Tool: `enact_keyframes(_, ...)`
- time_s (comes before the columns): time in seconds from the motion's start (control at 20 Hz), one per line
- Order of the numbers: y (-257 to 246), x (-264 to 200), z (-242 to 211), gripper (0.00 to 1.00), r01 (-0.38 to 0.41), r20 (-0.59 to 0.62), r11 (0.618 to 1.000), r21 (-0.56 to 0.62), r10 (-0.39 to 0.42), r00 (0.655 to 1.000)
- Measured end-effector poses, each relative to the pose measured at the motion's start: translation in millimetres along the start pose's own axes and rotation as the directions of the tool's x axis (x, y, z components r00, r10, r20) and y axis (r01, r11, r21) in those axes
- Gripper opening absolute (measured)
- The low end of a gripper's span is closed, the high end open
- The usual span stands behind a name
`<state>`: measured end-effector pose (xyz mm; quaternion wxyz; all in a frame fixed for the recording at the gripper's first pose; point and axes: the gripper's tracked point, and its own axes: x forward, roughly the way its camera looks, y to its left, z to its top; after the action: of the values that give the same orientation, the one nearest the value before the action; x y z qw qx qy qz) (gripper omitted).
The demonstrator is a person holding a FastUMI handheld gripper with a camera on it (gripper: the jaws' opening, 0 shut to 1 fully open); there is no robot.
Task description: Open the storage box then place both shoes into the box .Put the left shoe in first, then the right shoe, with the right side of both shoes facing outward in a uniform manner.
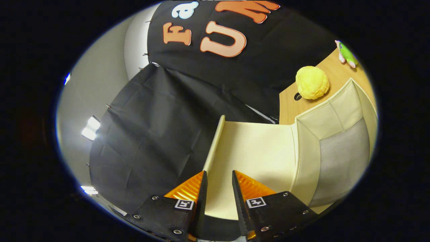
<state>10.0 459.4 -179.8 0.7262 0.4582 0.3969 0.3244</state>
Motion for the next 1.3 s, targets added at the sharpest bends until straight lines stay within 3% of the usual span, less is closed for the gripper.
enact_keyframes(0.05, -0.5, -2.5, -0.7, 0.49, -0.006, -0.006, 1.000, -0.005, 0.006, 1.000)
enact_keyframes(0.25, -13.4, -39.4, 19.2, 0.62, 0.038, 0.065, 0.996, -0.081, -0.033, 0.997)
enact_keyframes(0.45, -25.4, -84.9, 48.5, 0.72, 0.066, 0.143, 0.995, -0.080, -0.054, 0.988)
enact_keyframes(0.65, -63.6, -133.7, 80.8, 0.82, 0.206, 0.255, 0.966, -0.156, -0.162, 0.953)
enact_keyframes(0.8, -103.8, -170.3, 94.8, 0.88, 0.344, 0.311, 0.918, -0.196, -0.275, 0.910)
enact_keyframes(1.0, -162.6, -212.8, 100.3, 0.94, 0.538, 0.339, 0.800, -0.266, -0.445, 0.829)
enact_keyframes(1.3, -225.8, -262.3, 86.7, 0.95, 0.679, 0.290, 0.684, -0.265, -0.615, 0.733)
